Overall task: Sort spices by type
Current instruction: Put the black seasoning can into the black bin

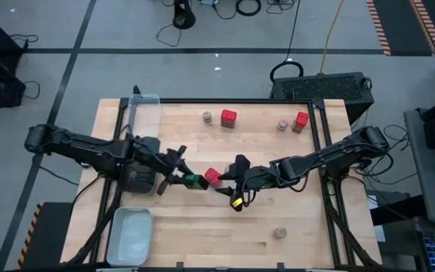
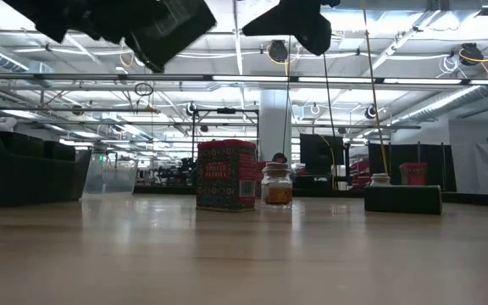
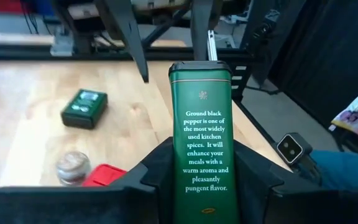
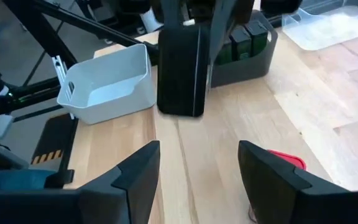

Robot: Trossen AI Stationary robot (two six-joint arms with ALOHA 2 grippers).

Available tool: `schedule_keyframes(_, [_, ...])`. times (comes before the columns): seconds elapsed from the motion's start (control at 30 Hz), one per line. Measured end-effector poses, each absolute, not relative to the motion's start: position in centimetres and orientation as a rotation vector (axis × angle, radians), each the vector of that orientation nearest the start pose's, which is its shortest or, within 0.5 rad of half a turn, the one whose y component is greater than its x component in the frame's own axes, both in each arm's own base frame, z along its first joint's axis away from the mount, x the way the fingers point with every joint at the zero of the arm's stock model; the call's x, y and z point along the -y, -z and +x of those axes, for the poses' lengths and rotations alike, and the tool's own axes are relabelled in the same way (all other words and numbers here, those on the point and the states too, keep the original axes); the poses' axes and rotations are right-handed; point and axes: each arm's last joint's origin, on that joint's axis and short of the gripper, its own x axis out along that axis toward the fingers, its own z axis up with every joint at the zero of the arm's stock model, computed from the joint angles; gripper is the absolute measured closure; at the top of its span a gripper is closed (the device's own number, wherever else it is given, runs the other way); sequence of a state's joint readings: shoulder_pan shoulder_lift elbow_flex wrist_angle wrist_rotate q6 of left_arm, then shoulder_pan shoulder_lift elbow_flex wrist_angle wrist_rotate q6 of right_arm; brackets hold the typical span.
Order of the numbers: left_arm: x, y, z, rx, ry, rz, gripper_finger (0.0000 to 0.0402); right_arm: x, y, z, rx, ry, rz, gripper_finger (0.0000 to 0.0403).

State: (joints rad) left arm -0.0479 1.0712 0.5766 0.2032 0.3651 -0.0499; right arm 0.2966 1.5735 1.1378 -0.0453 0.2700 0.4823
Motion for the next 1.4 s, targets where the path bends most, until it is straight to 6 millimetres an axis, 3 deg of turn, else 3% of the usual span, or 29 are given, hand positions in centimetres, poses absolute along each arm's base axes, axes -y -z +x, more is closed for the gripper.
schedule_keyframes(0.3, [1.3,-26.5,18.9,-0.259,0.368,-0.036,0.0279,-9.5,-27.3,34.2,-0.437,0.107,0.340,0.0204])
schedule_keyframes(0.67, [0.4,-25.3,14.8,-0.228,0.228,-0.047,0.0279,-9.6,-26.9,34.7,-0.414,0.138,0.329,0.0204])
schedule_keyframes(0.9, [-0.3,-24.5,12.2,-0.238,0.078,-0.054,0.0278,-9.9,-25.0,36.6,-0.360,0.150,0.296,0.0204])
schedule_keyframes(1.03, [-0.2,-24.7,11.3,-0.212,0.092,-0.123,0.0278,-10.0,-23.6,37.4,-0.370,0.154,0.277,0.0204])
schedule_keyframes(1.17, [0.1,-24.7,10.7,-0.246,0.119,-0.182,0.0278,-9.5,-23.4,38.3,-0.307,0.155,0.269,0.0204])
schedule_keyframes(1.4, [-0.5,-25.4,9.7,-0.261,-0.095,-0.193,0.0278,-6.7,-23.8,39.4,-0.192,0.262,0.297,0.0204])
